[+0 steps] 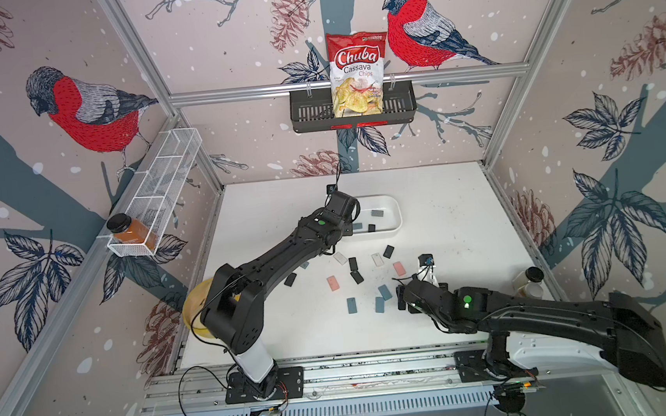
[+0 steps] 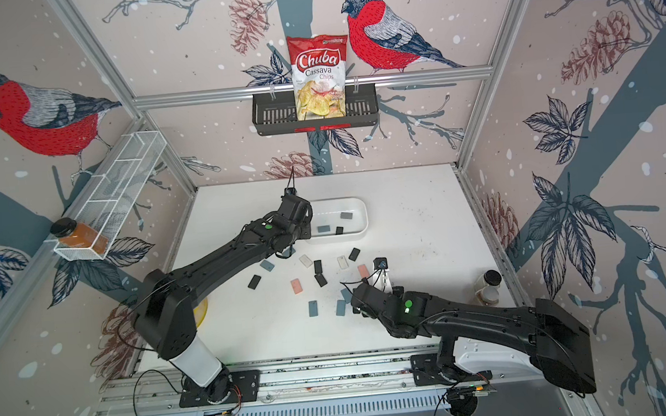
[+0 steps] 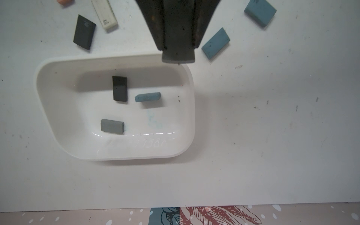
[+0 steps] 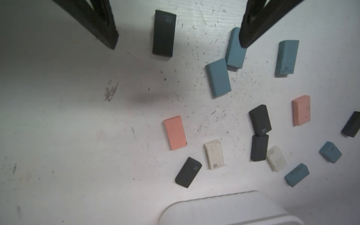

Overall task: Put the eraser in the storage box
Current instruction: Place the eraser in the storage box.

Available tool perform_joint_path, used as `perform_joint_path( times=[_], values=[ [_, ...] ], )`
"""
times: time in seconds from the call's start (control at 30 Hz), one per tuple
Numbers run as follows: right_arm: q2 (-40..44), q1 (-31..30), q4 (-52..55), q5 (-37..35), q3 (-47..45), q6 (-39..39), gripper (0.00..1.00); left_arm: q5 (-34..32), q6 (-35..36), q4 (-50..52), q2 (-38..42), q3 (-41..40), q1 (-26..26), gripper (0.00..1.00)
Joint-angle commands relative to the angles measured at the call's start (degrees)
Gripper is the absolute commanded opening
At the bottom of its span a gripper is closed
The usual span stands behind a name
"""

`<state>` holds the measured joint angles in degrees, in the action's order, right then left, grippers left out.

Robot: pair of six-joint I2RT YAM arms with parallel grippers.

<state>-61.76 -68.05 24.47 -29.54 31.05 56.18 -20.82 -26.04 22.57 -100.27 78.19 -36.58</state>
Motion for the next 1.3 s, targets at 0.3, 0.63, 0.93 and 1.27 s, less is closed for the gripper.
perform_joint_path(
  times=[0.3,0.63,0.93,1.27],
  values=[
    [-3.15,-3.20,-0.07,-2.19,-2.95,7.94,1.00,4.10,2.82,1.50,-16.97,14.99,2.91,0.02],
    [-4.84,-3.14,-3.09,-0.73,-4.34,7.29,0.93,7.71,1.18,2.81,-23.69,19.02,2.92,0.10],
    [-7.63,-3.19,-3.11,-0.18,-4.04,7.88,0.76,9.33,0.88,3.62,-24.98,19.85,2.92,0.33],
    [-9.46,-3.14,-4.08,0.80,-4.07,7.89,0.58,9.77,0.91,4.10,-24.70,21.02,2.67,0.78]
  ],
)
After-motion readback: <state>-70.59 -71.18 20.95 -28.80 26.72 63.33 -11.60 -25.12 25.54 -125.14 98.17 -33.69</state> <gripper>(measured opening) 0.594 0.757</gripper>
